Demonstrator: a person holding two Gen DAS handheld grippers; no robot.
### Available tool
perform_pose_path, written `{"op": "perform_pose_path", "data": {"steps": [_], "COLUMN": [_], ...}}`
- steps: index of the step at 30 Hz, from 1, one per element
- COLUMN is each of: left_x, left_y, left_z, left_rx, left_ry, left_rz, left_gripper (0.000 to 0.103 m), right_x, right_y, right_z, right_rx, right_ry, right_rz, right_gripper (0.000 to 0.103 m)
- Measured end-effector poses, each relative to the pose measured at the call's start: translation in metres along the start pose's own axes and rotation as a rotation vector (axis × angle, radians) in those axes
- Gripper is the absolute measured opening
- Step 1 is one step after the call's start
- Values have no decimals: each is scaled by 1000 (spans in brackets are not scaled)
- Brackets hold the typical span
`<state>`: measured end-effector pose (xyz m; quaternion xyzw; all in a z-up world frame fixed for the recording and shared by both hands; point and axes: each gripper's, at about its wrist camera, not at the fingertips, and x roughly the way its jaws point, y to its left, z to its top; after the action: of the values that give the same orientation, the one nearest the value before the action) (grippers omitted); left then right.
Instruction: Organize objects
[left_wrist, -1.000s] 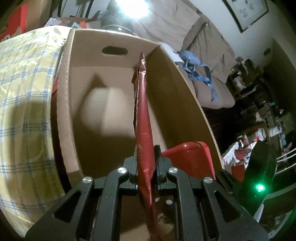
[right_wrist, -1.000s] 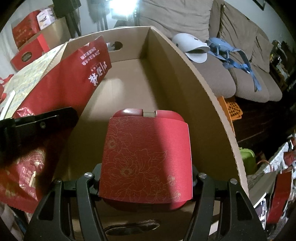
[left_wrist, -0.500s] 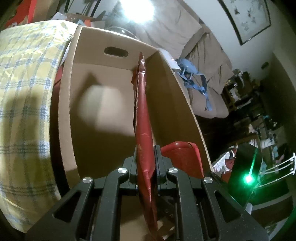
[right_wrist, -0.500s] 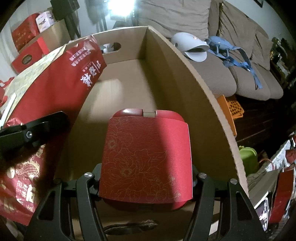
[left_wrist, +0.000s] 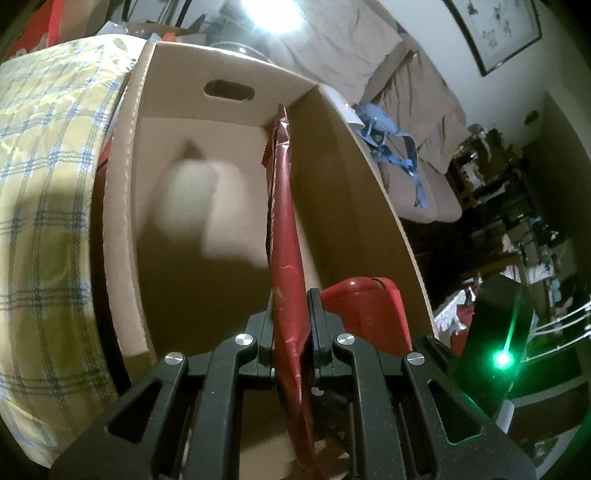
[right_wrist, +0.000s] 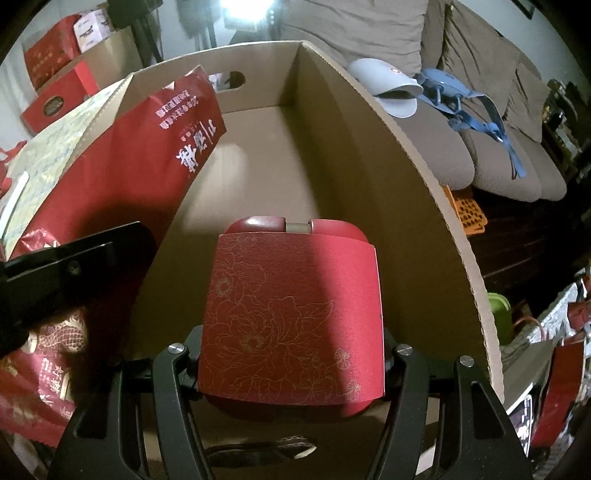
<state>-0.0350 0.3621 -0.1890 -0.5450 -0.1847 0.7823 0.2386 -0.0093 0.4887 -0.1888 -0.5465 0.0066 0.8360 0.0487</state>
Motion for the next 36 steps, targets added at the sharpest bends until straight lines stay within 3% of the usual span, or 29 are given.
{"op": "perform_pose_path", "data": {"steps": [14, 26, 36], "left_x": [-2, -15, -15], "left_y": [4, 13, -5], "left_z": [-5, -14, -15], "left_rx": [32, 72, 133], "left_ry": [23, -14, -28], "left_rz": [7, 35, 52], "left_gripper": [12, 12, 12], "right_x": [11, 14, 14], "right_y": [-2, -2, -1], "right_z": [-2, -1, -1], "right_rx": [0, -2, -6], "right_ry": [40, 48, 51], "right_rz": [-8, -15, -7], "right_gripper": [65, 65, 65]}}
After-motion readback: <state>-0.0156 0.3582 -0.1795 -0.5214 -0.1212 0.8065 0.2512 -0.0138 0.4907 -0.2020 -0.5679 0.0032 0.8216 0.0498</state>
